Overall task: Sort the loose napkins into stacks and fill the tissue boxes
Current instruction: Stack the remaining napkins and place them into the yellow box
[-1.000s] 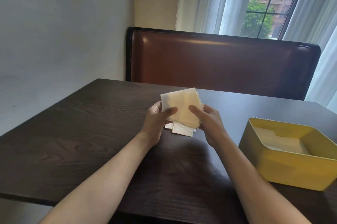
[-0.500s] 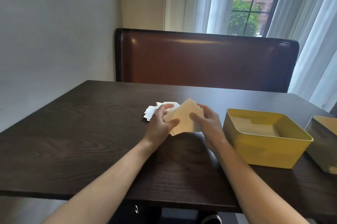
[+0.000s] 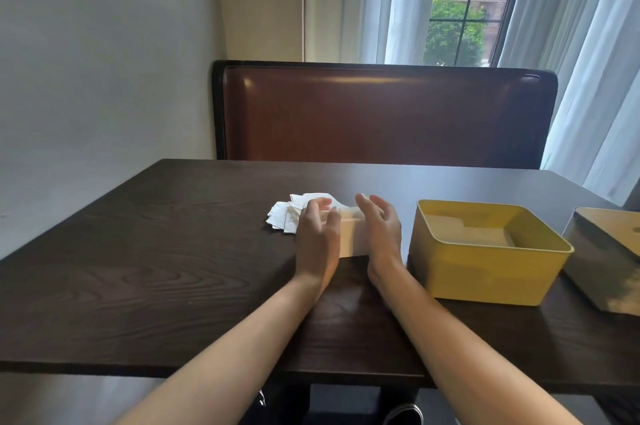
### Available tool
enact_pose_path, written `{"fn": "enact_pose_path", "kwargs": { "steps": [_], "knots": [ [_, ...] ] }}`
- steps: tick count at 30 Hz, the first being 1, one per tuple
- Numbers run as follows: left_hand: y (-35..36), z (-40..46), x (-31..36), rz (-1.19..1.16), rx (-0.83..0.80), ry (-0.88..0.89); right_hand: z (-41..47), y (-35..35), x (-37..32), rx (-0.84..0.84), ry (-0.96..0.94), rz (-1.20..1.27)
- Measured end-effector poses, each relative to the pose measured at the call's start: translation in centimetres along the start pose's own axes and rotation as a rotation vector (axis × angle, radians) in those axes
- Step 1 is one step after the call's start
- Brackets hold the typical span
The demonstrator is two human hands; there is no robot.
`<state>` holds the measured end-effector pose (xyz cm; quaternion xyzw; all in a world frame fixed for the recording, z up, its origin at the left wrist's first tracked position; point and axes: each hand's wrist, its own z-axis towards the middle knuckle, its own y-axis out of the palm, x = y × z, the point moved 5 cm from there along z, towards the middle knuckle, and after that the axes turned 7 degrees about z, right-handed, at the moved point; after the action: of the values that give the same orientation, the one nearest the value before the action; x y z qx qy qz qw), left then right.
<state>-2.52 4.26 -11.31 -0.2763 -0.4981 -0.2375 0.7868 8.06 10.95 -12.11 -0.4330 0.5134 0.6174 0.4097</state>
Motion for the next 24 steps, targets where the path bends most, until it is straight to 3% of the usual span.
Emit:
{"fn": "enact_pose_path", "kwargs": {
  "steps": [9,14,19,24],
  "knots": [
    [0.6,0.6,-0.5,-0.121,0.213,-0.162,0.6,-0.3,0.5,0.049,-0.018,-0.043],
    [0.4,0.6,-1.0,-0.155,0.227,-0.213,0.8,-0.2,0.7,0.069,-0.022,-0.115],
    [1.0,0.9,-0.9,-0.127,0.132,-0.205,0.9,0.3,0.6,0.014,-0.034,-0.118],
    [0.5,1.0,-1.5,-0.158,0.166,-0.240,1.0,-0.3,0.6,0.065,-0.028,-0.112]
  ]
}}
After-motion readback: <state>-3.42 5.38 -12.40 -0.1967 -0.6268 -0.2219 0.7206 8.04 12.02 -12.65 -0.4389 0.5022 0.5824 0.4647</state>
